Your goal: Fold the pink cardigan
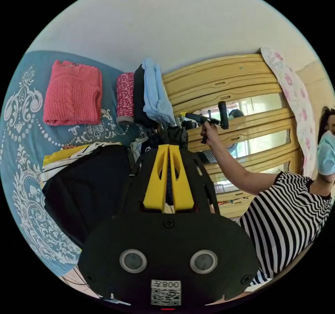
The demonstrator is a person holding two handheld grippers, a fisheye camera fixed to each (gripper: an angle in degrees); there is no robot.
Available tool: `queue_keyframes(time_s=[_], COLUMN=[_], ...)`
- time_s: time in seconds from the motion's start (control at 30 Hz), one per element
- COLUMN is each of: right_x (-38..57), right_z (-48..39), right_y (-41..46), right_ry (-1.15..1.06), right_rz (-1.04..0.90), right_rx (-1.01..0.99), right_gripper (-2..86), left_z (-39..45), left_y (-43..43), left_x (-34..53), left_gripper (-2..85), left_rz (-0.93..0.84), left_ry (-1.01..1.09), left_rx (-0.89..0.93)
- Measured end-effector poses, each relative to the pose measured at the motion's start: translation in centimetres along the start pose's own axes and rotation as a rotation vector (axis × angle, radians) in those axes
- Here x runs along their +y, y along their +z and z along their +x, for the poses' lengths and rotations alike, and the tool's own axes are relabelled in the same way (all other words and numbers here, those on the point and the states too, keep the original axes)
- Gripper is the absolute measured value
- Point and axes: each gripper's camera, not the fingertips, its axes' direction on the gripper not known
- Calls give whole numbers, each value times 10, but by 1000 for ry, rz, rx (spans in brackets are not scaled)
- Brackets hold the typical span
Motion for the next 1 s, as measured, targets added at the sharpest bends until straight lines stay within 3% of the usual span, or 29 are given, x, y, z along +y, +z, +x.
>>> queue_keyframes(time_s=[0.2, 0.37, 0.6, 0.77, 1.0], right_x=[-42, -101, -141, -162, -158], right_z=[-28, -29, 2, -29, -21], right_y=[44, 94, 217, 284, 337], right_ry=[129, 138, 246, 91, 114], right_rz=[-8, -12, -94, -115, -41], right_rx=[34, 118, -1, 15, -33], right_gripper=[0, 1, 1, 1, 2], left_z=[-9, -43, -55, -67, -65], left_y=[-81, -125, -137, -128, -151], left_x=[53, 98, 111, 99, 87], left_gripper=[1, 1, 2, 1, 1], left_rz=[-80, -155, -102, -141, -138], left_ry=[62, -53, -149, -167, -120], left_rx=[-21, -94, -112, -57, -79])
